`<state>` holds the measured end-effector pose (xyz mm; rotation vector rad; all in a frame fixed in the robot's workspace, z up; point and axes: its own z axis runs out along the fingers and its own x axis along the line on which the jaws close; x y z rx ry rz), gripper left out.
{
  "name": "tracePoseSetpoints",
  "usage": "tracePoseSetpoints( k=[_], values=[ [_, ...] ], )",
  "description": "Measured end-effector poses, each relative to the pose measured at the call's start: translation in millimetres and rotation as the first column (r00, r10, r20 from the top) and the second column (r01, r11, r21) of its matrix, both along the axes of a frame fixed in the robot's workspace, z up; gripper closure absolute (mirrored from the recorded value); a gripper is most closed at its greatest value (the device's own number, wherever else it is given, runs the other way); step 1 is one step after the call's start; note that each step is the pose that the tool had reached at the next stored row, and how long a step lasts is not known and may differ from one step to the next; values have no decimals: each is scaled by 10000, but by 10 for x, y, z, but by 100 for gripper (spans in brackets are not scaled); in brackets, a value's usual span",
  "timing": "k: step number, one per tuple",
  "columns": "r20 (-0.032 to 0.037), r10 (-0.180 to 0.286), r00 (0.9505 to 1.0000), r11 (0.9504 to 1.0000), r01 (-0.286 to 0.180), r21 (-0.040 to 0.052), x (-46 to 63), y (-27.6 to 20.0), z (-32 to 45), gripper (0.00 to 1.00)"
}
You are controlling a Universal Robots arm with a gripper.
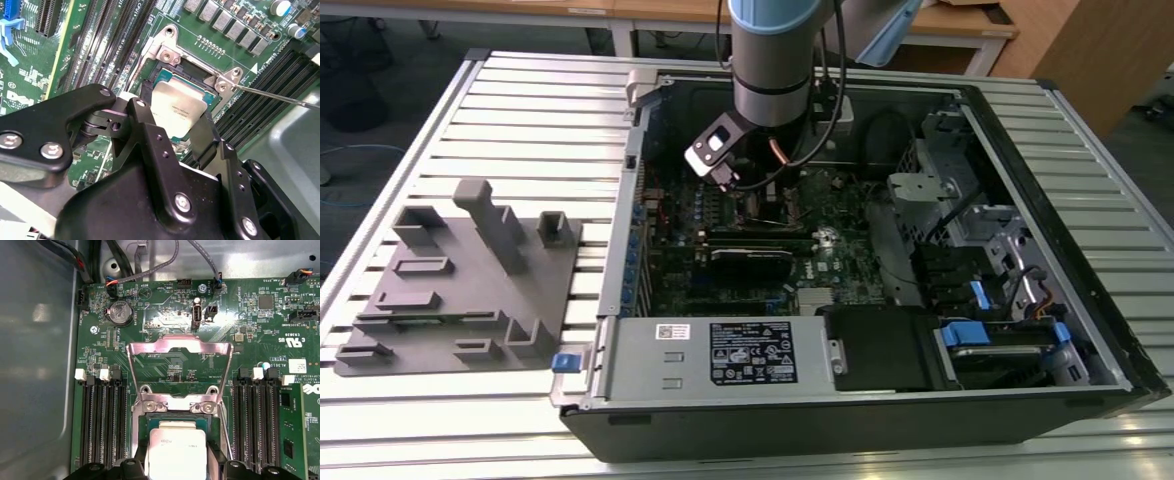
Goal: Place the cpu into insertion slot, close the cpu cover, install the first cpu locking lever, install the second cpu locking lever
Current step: 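Place the cpu into insertion slot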
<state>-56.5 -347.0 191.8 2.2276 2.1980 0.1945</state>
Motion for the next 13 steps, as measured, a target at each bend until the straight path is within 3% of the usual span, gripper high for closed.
tracePoseSetpoints(
  k=[4,13],
  values=[
    [2,0,10000,10000,0,66,0,0,-1,46],
    [-3,0,10000,10000,0,60,0,-8,-16,46]
  ],
)
